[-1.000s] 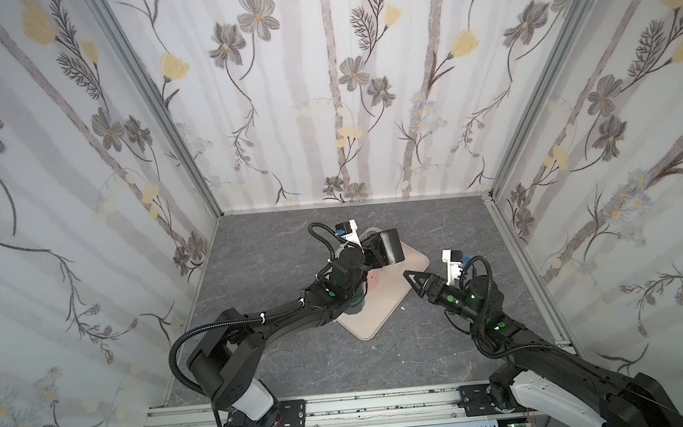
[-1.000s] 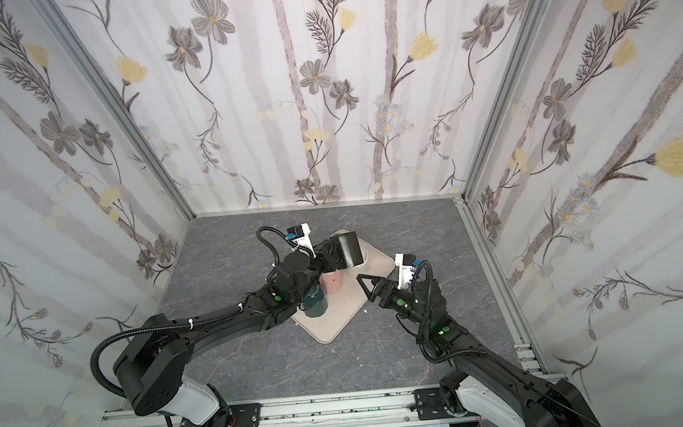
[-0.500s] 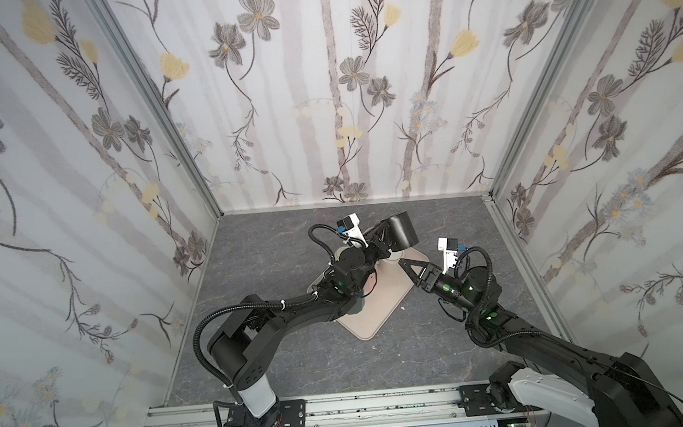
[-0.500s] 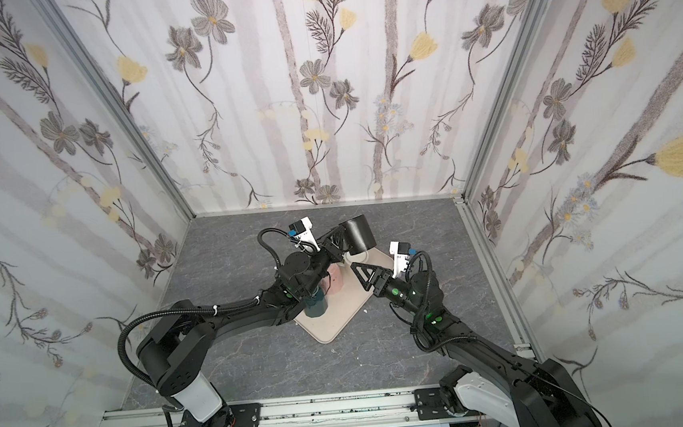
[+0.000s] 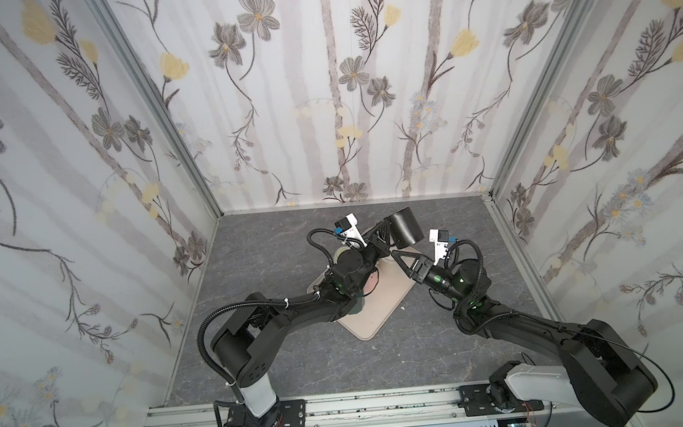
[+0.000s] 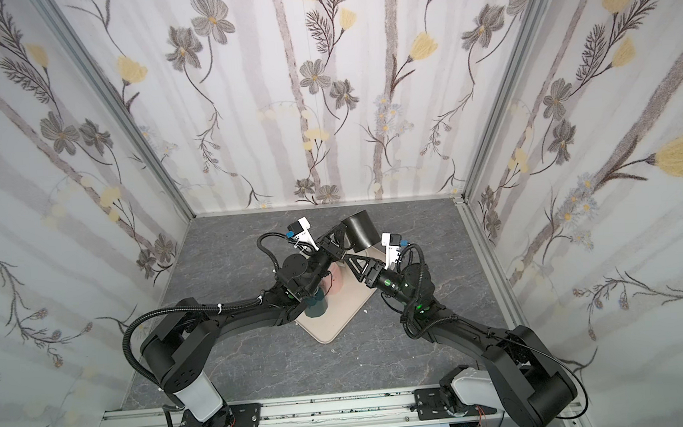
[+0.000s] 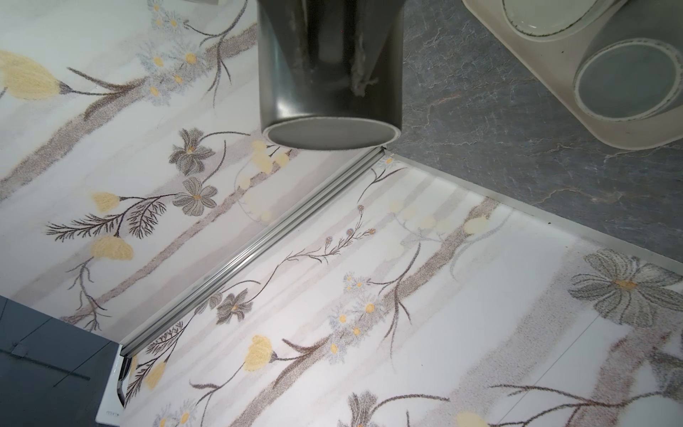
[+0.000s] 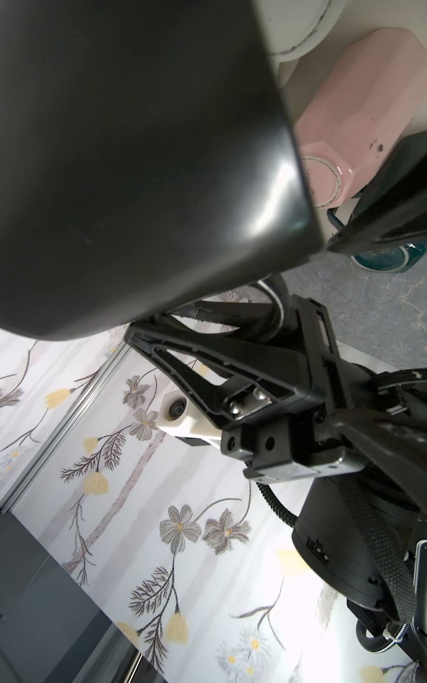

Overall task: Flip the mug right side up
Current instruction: 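Raise the black mug toward the right gripper while the right gripper reaches to meet it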

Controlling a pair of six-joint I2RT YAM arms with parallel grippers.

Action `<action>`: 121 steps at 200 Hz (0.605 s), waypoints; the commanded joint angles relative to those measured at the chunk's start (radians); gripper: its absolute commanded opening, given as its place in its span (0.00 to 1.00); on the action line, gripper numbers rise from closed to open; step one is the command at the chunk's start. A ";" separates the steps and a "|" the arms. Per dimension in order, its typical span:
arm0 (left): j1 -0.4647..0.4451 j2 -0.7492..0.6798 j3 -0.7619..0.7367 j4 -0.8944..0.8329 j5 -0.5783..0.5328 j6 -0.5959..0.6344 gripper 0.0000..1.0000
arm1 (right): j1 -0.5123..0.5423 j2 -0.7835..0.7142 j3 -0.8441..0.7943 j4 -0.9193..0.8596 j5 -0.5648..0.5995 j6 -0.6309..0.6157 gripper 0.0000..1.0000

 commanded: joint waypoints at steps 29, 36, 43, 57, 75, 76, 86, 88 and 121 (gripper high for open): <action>0.000 -0.003 -0.035 0.211 -0.002 -0.097 0.00 | -0.004 0.042 0.034 0.136 0.027 0.023 0.62; 0.000 -0.002 -0.038 0.216 -0.001 -0.103 0.00 | -0.005 0.052 0.044 0.142 0.023 0.029 0.61; 0.000 0.000 -0.040 0.219 -0.002 -0.103 0.00 | -0.004 0.065 0.052 0.147 0.017 0.038 0.61; 0.002 0.002 -0.039 0.227 0.001 -0.108 0.00 | -0.004 0.090 0.058 0.194 0.002 0.056 0.60; 0.006 0.012 -0.038 0.254 0.011 -0.129 0.00 | -0.005 0.110 0.059 0.216 0.007 0.068 0.60; 0.007 0.012 -0.038 0.256 0.010 -0.130 0.00 | -0.005 0.111 0.061 0.216 0.006 0.068 0.60; 0.006 0.014 -0.033 0.266 0.012 -0.129 0.00 | -0.005 0.120 0.071 0.203 -0.006 0.067 0.59; 0.007 0.015 -0.034 0.266 0.013 -0.128 0.00 | -0.004 0.121 0.072 0.203 -0.008 0.066 0.59; 0.022 0.010 -0.016 0.238 0.016 -0.103 0.00 | -0.003 0.102 0.058 0.193 0.008 0.055 0.59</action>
